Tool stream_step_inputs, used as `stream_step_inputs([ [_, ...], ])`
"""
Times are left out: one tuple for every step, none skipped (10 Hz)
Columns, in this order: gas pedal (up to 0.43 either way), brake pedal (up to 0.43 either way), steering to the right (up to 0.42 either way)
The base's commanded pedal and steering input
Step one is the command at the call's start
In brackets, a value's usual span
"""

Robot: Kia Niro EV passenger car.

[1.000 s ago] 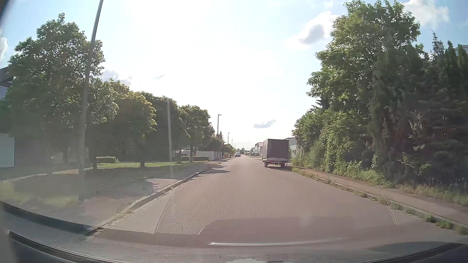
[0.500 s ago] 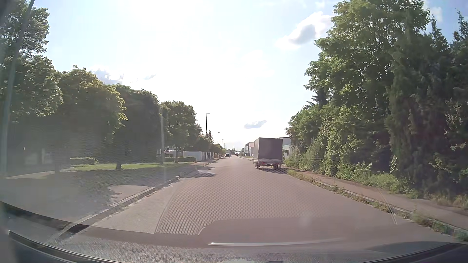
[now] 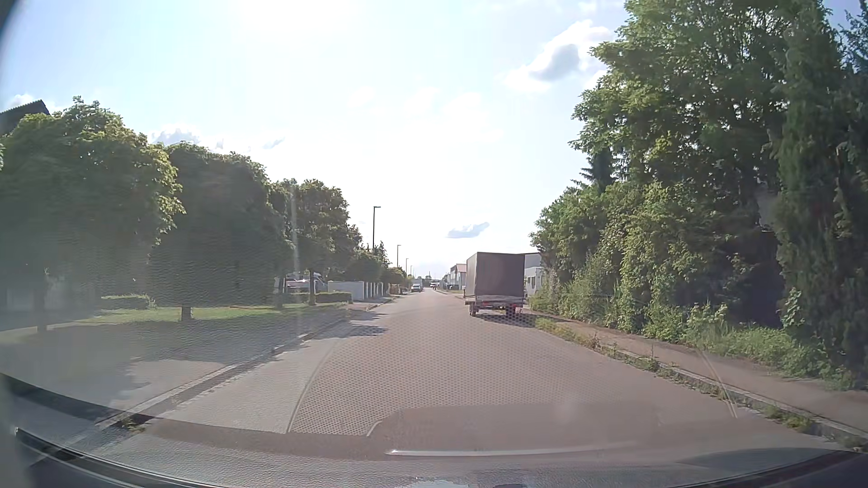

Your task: Follow the waypoints while adhering to traffic rules and regulations

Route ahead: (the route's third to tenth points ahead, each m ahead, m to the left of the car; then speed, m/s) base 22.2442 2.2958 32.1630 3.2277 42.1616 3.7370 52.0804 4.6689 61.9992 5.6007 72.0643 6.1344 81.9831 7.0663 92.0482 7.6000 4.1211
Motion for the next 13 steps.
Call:
stream_step_inputs([
  [0.0,0.128,-0.001],
  [0.0,0.091,-0.002],
  [0.0,0.085,-0.003],
  [0.0,0.091,-0.009],
  [0.0,0.085,-0.014],
  [0.0,0.085,-0.011],
  [0.0,0.085,0.002],
  [0.0,0.104,0.009],
  [0.0,0.116,0.009],
  [0.0,0.116,0.009],
  [0.0,0.128,0.009],
  [0.0,0.146,0.009],
  [0.0,0.165,0.009],
])
